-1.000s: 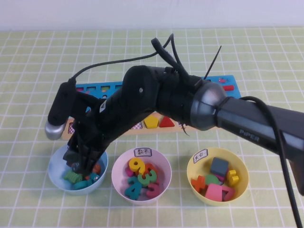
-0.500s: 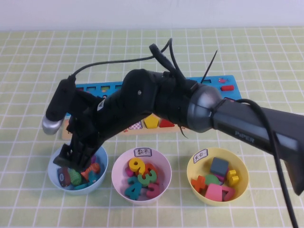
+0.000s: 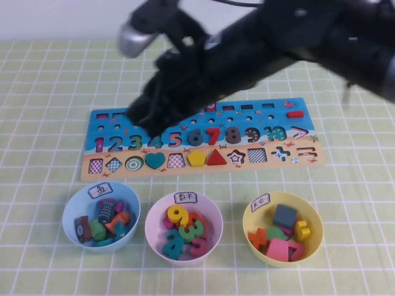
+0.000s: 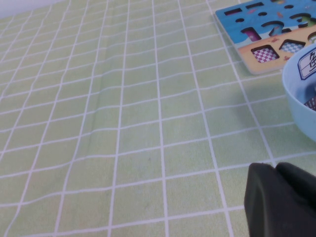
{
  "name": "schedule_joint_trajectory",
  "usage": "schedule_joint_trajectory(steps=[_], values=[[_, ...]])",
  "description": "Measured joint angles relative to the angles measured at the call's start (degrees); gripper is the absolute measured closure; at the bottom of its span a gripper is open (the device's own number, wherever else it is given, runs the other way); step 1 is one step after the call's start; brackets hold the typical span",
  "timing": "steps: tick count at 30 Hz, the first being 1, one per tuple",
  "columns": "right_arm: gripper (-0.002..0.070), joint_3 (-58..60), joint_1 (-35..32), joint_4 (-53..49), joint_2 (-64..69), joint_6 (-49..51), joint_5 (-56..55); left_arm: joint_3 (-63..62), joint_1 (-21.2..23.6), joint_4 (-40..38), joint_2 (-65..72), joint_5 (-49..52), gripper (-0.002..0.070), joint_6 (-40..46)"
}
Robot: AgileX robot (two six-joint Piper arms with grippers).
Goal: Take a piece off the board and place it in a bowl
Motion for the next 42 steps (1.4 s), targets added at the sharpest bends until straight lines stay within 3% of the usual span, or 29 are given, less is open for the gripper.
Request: schedule_joint_trajectory(steps=[11,17,27,35,42], values=[[0.0691,37.49,-2.41,0.66,-28.00,3.88,-23.46,0.00,0.00,0.00,0.00,0.00,0.0679,0.00],[0.0691,49.36,-2.41,0.61,-45.97,3.88,-27.23,0.00,0.00,0.00,0.00,0.00,0.0679,0.00],[0.0691,58.78,-2.41,-3.90,-66.23,3.77,-27.66,0.00,0.00,0.00,0.00,0.00,0.0679,0.00],[0.0691,60.45,-2.41,-4.48,-66.72,3.77,-19.01,0.00,0.00,0.00,0.00,0.00,0.0679,0.00],[0.0692,60.45,-2.41,-17.86,-65.99,3.77,-14.69,0.00,0.00,0.00,0.00,0.00,0.0679,0.00]])
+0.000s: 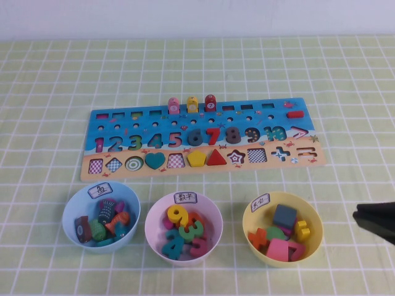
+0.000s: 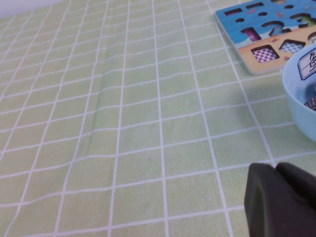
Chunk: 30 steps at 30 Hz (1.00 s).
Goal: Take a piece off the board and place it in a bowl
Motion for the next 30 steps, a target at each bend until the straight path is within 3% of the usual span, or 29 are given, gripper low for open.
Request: schedule_joint_trajectory(steps=[5,13,20,30], values=[[0.0692,0.03,0.00,-7.04,0.00,0.00,-3.42,0.00,0.00,0.00,0.00,0.00,0.0679,0.00],[0.0692,6.26,-3.79,-7.88,-4.65,0.00,-10.80,0.00,0.00,0.00,0.00,0.00,0.0679,0.00],[0.0692,19.77,-14.54,-6.34,-15.36,0.00,-14.83,0.00,0.00,0.00,0.00,0.00,0.0679,0.00],[0.0692,37.35,-33.26,3.06,-36.70,0.00,-29.30,0.00,0.00,0.00,0.00,0.00,0.0679,0.00]])
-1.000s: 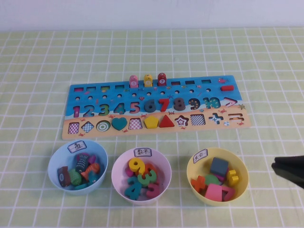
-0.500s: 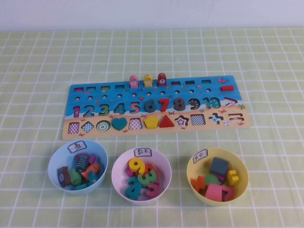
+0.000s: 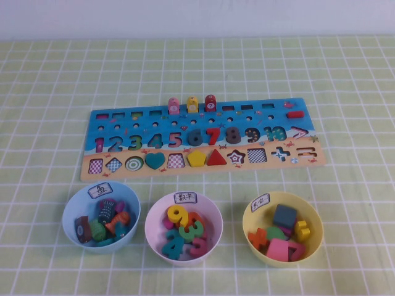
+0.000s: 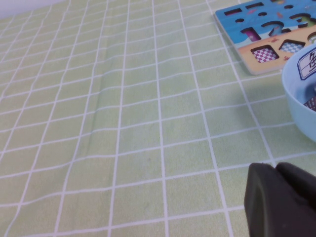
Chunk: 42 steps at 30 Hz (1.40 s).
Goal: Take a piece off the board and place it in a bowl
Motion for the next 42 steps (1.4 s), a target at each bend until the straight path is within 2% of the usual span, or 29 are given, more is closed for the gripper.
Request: schedule_joint_trajectory(steps=[4,12,14,19,22,28,42], values=[[0.0692,1.42,-2.75,1.17,-2.21,0.10,-0.31,0.00,0.00,0.00,0.00,0.00,0.0679,0.00],[0.0692,1.77,-3.24,0.89,-2.21,1.41,0.63,0.00,0.00,0.00,0.00,0.00,0.0679,0.00],[0.0692,2.75,-3.24,-3.32,-2.21,7.19,1.69,0.00,0.00,0.00,0.00,0.00,0.0680,0.00],[0.0692,4.85,-3.24,-23.45,-2.21,31.95,3.28,0.00,0.00,0.00,0.00,0.00,0.0679,0.00],[0.0692,4.85,-3.24,-27.41,-2.21,37.77,6.19,0.00,0.00,0.00,0.00,0.00,0.0679,0.00],[0.0692,4.85,-3.24,-28.14,-2.21,39.57,14.19,0.00,0.00,0.00,0.00,0.00,0.0679,0.00],[0.0693,4.85,-3.24,-28.05,-2.21,39.15,15.02,0.00,0.00,0.00,0.00,0.00,0.0679,0.00]])
